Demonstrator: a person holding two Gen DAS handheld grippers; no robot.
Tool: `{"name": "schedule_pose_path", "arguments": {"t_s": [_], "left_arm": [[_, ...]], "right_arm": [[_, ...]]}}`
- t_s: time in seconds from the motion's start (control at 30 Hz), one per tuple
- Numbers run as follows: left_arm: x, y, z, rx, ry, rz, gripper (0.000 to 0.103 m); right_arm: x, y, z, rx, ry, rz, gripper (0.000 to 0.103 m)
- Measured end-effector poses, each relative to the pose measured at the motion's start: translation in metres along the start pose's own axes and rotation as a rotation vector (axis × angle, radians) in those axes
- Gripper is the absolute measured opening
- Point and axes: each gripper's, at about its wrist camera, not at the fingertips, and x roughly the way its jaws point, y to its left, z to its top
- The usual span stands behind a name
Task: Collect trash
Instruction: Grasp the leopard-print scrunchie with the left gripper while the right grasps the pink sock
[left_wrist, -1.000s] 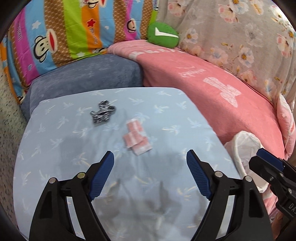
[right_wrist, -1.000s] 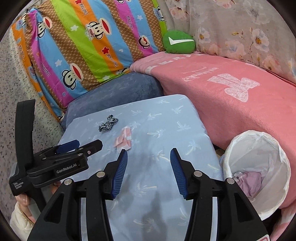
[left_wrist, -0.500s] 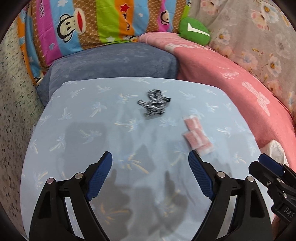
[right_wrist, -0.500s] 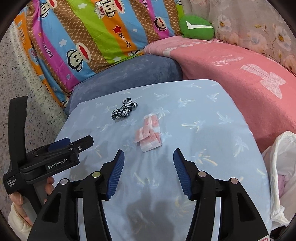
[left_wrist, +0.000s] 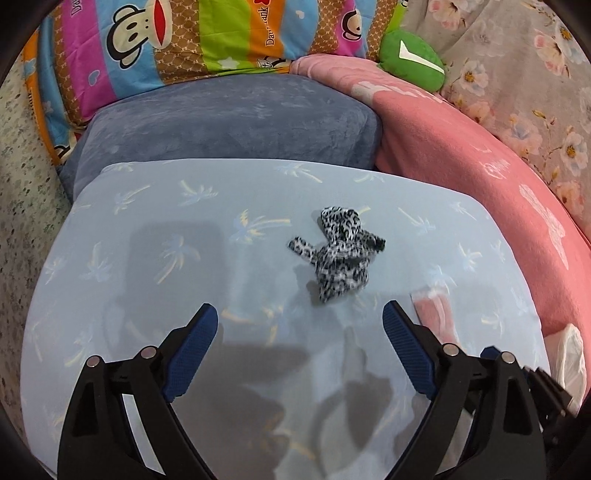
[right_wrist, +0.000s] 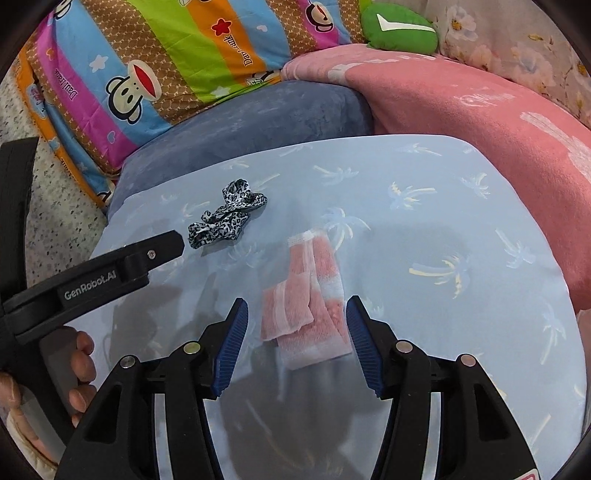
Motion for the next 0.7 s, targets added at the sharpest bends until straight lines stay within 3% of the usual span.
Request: {"name": "schedule_pose_path", "arguments": {"t_s": [0.27, 0.4, 0.43, 0.5, 0.57, 0.7], "left_arm": [[0.038, -0.017, 0.019, 0.042, 0.001, 0.016, 0.083], [0.054, -0.021, 0.016, 0.061, 0.047, 0.004, 0.056], [0.054, -0.023, 0.015, 0.065, 0.047, 0.011, 0.053], [0.052, -0.027, 0.013, 0.084, 0.036, 0.02, 0.036], [0.047, -0.029, 0.009, 0.083, 0.043, 0.007, 0.026], [0.036, -0.036, 0.003, 0.08, 0.045, -0.01, 0.018]], "right_arm": [[0.025, -0.011, 0.005, 0.017, 0.032, -0.005, 0.054], [0.024, -0.015, -0.001, 0.016, 0.015, -0.007, 0.044], [0.023, -0.016, -0.002, 0.018, 0.012, -0.005, 0.041], [0.021, -0.018, -0.005, 0.026, 0.006, -0.002, 0.036], [0.018, -0.019, -0.008, 0.028, 0.003, -0.003, 0.031], [0.009, -0.022, -0.015, 0.039, 0.01, 0.006, 0.023]]}}
